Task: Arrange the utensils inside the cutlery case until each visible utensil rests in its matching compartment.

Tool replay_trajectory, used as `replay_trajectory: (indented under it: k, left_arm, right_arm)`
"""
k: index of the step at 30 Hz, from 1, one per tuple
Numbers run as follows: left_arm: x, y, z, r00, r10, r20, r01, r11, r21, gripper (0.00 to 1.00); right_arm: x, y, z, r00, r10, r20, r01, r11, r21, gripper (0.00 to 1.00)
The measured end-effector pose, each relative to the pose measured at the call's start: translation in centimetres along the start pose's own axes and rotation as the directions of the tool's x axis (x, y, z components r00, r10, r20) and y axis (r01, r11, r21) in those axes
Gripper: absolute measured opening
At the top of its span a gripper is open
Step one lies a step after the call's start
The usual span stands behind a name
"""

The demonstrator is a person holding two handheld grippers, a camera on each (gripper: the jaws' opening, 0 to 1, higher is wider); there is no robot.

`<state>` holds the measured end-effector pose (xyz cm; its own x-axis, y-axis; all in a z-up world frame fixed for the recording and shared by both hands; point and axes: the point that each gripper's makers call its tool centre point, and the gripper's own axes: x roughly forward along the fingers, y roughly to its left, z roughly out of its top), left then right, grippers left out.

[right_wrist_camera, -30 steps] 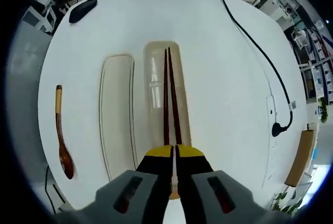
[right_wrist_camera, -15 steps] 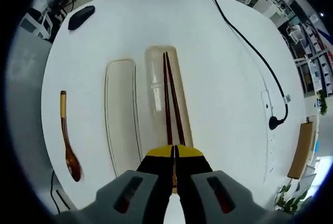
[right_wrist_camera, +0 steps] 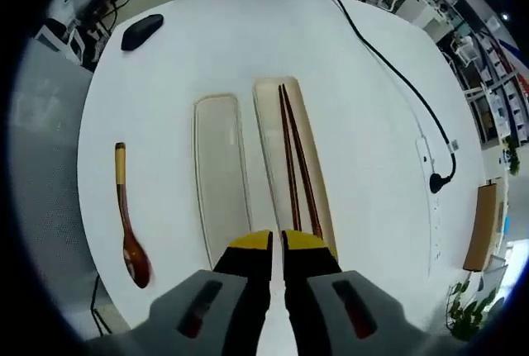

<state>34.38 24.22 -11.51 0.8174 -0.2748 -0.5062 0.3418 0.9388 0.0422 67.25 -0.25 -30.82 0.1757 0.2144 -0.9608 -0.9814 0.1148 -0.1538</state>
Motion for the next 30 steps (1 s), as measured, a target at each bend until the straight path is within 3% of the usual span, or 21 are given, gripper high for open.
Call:
replay_trajectory:
  k: [9,21,30]
  left_arm:
    - [-0.7,0.0,-0.1,1.0,0.002,0.024,-0.002,1.0,0.0,0.89]
    - [-1.5,-0.2,0.0,0.998,0.009,0.054,-0.008,1.0,-0.017,0.9]
    - [-2.6,0.3,-0.2,0.997,0.033,0.07,-0.031,0.999,-0.03,0.9]
  right_arm:
    - [-1.2,0.9,-0.8,1.0,-0.02,0.022,0.019,0.999,0.042,0.06]
    - [-2.7,3.5,0.6,0.996,-0.022,0.085,0.018,0.999,0.051,0.1]
    - [-3.6,5.3,0.5,0.994,-0.028,0.106,0.022,0.998,0.054,0.14]
